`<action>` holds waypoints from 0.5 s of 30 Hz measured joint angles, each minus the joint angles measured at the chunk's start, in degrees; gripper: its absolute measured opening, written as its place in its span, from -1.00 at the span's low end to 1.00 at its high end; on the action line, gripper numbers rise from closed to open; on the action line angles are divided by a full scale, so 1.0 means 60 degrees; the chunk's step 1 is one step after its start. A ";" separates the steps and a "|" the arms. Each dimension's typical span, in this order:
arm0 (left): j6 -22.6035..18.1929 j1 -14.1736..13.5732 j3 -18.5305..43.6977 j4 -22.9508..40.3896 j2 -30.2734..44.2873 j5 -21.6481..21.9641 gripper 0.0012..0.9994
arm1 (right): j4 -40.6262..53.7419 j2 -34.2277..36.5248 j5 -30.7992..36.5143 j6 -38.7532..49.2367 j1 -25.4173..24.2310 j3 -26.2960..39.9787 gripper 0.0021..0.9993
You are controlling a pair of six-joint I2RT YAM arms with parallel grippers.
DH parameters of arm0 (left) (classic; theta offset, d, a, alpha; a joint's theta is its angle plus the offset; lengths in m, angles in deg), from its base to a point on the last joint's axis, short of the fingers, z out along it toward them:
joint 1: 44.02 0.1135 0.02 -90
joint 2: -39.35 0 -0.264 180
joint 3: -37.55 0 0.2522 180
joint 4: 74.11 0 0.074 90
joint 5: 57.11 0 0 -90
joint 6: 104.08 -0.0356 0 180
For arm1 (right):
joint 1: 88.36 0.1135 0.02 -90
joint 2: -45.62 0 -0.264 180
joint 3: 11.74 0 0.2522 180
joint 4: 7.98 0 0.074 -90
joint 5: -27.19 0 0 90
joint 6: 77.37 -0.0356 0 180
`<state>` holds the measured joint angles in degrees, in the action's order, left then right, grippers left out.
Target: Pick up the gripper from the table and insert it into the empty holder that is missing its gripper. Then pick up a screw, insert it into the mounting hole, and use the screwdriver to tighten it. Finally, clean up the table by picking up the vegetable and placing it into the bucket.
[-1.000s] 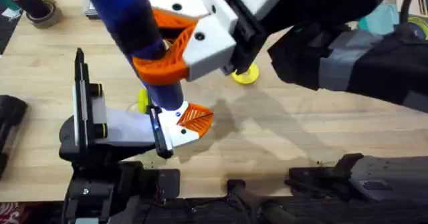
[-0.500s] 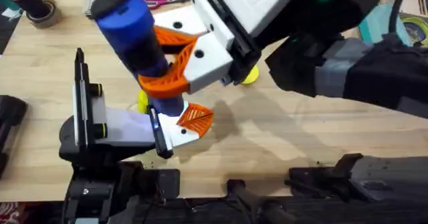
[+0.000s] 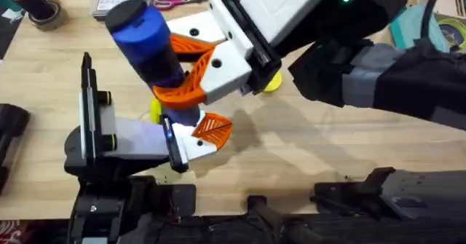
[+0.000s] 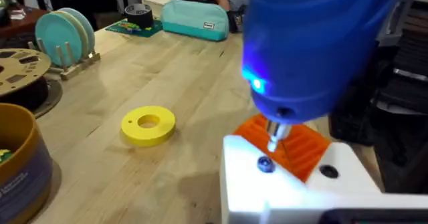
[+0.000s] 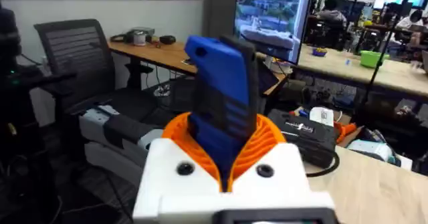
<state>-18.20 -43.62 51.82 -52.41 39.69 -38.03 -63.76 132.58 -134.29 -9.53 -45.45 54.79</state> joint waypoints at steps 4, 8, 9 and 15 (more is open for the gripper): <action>0.0000 0.0000 0.0000 0.0000 0.0000 0.0000 -1.00 | 0.0015 0.0000 0.0000 0.0063 0.0000 0.0000 -0.96; 0.0004 0.0000 0.0000 0.0000 0.0000 0.0001 -1.00 | 0.0023 0.0000 0.0000 0.0150 0.0000 -0.0031 -0.96; 0.0000 0.0000 0.0000 0.0000 0.0000 0.0001 -1.00 | 0.0023 0.0000 0.0000 0.0171 0.0000 -0.0057 -0.96; 0.0000 0.0000 0.0001 0.0000 0.0000 0.0001 -1.00 | 0.0030 0.0000 0.0000 0.0205 0.0000 -0.0153 -0.96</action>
<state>-18.20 -43.62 51.83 -52.41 39.69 -38.02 -63.58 132.58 -134.29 -8.30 -45.45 53.87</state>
